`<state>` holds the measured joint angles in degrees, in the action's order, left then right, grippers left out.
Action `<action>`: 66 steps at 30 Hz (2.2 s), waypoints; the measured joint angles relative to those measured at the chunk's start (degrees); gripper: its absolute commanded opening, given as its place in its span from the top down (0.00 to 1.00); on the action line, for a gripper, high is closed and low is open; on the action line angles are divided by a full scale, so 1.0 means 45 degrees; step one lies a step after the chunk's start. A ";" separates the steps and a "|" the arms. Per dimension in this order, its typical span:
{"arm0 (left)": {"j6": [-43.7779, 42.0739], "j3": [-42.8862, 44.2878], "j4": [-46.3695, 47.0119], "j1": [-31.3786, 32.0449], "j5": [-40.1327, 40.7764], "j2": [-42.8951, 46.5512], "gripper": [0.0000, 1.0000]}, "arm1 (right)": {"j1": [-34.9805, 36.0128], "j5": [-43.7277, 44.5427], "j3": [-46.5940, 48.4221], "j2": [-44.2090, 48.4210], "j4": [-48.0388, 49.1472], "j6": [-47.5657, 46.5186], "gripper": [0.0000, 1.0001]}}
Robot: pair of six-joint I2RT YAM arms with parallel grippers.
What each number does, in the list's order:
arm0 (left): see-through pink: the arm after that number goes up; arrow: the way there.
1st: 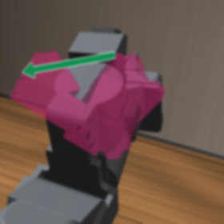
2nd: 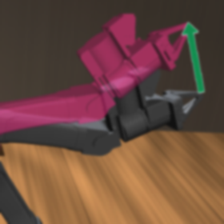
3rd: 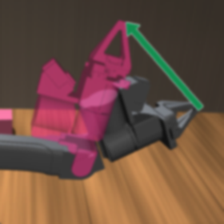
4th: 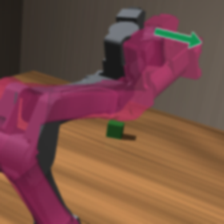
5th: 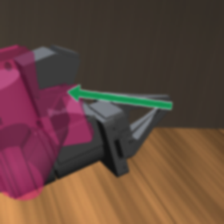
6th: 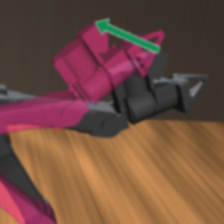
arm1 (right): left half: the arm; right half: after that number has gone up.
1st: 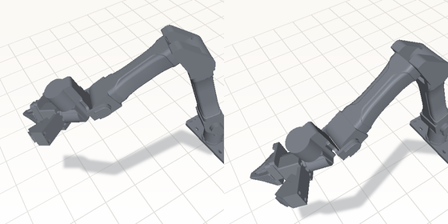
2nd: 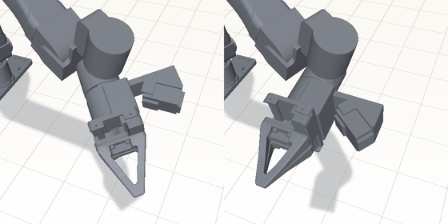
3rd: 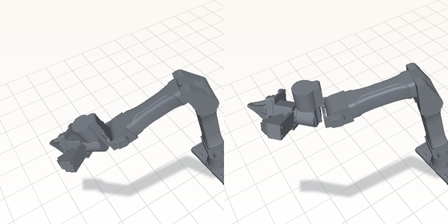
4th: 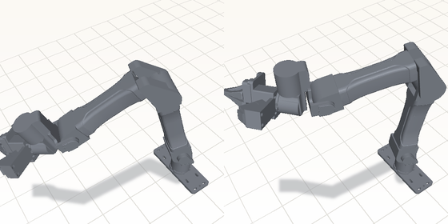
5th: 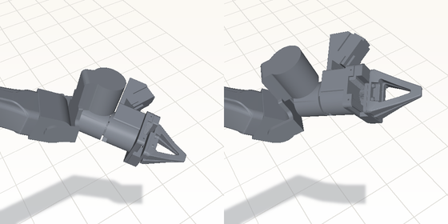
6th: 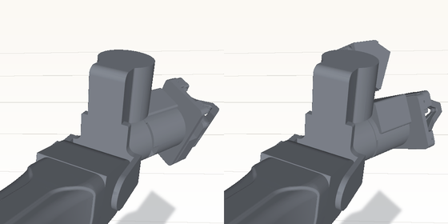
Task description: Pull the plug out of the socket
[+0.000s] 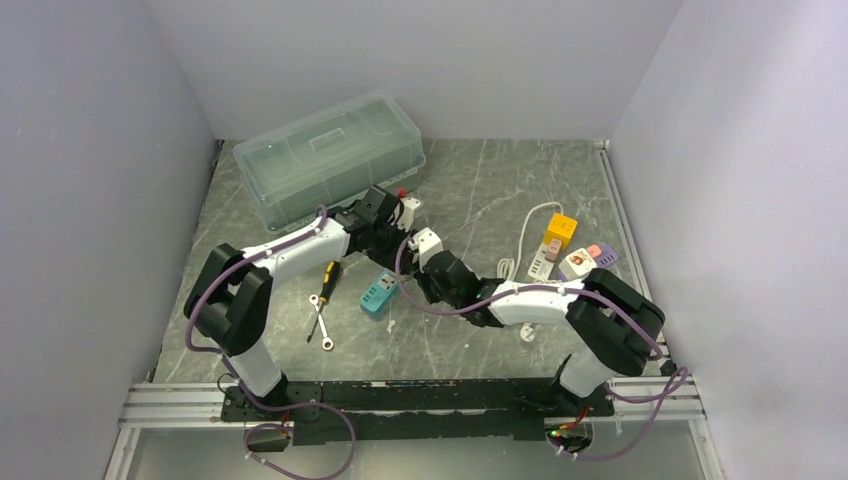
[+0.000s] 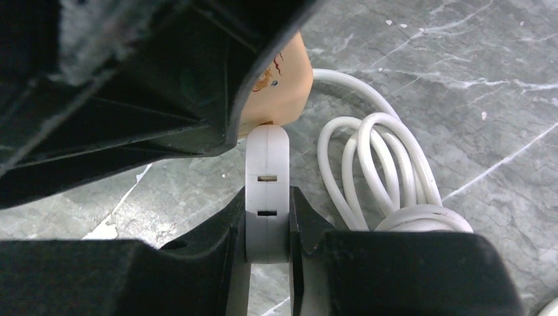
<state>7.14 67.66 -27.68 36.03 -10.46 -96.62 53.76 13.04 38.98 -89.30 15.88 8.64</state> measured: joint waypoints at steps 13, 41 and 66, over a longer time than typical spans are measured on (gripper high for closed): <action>0.0000 0.0117 -0.0238 0.0015 0.0170 -0.0092 1.00 | 0.0622 0.1501 0.0573 -0.0301 -0.0729 0.0267 1.00; 0.0005 0.0325 -0.0063 -0.0005 0.0758 -0.0282 1.00 | 0.0471 0.0782 0.0107 0.0228 -0.0622 0.0107 1.00; 0.0000 0.0325 -0.0155 -0.0063 0.1044 -0.0233 1.00 | -0.2764 0.0228 -0.0340 0.4794 -0.2331 0.1005 1.00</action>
<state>7.14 69.12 -28.38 35.75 -5.76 -97.67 41.32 14.06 37.45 -67.72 5.39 13.17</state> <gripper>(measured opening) 0.640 0.235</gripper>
